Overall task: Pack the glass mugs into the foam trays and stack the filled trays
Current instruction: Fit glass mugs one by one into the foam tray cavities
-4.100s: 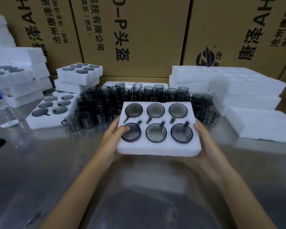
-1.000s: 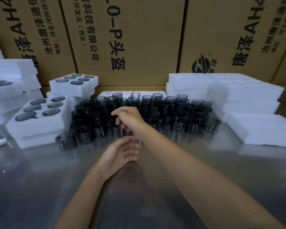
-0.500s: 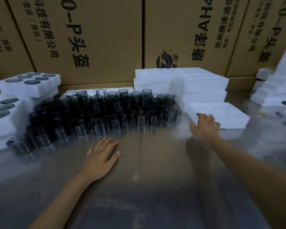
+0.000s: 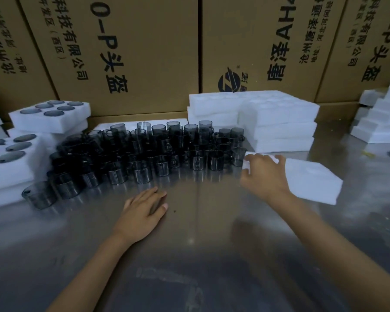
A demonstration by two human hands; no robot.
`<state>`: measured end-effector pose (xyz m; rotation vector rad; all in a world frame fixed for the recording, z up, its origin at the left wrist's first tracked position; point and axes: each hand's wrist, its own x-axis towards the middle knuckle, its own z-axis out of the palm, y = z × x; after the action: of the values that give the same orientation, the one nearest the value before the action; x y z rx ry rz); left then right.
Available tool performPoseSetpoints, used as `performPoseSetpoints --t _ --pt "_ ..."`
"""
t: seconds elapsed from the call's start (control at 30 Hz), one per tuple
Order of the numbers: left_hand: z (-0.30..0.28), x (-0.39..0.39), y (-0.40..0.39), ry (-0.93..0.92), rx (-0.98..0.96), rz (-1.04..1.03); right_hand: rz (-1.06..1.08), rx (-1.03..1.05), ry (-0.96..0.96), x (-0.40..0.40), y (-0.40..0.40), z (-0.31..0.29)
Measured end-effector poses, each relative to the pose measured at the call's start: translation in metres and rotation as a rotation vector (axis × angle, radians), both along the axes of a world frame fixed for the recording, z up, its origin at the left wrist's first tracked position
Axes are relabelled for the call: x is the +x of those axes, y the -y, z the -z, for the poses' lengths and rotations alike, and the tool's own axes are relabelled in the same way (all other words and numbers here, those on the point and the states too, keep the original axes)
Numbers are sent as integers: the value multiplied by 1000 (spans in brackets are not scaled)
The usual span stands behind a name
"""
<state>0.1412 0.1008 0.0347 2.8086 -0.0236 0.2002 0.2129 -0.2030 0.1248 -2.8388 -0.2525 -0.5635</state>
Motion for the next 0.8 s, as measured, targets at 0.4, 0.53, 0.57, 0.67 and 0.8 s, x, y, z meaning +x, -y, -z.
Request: performPoseSetpoints --t 0.4,0.53,0.57,0.67,0.8 --pt "-16 -15 10 181 -553 -73 -626 74 -96 -100 -103 27" --pt "-24 -19 -16 453 -295 -296 -759 242 -167 -109 -126 30" --pt "-25 -20 -28 509 -205 -403 -777 276 -182 -109 -131 29" --pt "-27 -23 -69 541 -107 -730 -817 321 -228 -109 -145 26" --pt "-17 -34 -117 462 -189 -898 -831 368 -175 -101 -157 20"
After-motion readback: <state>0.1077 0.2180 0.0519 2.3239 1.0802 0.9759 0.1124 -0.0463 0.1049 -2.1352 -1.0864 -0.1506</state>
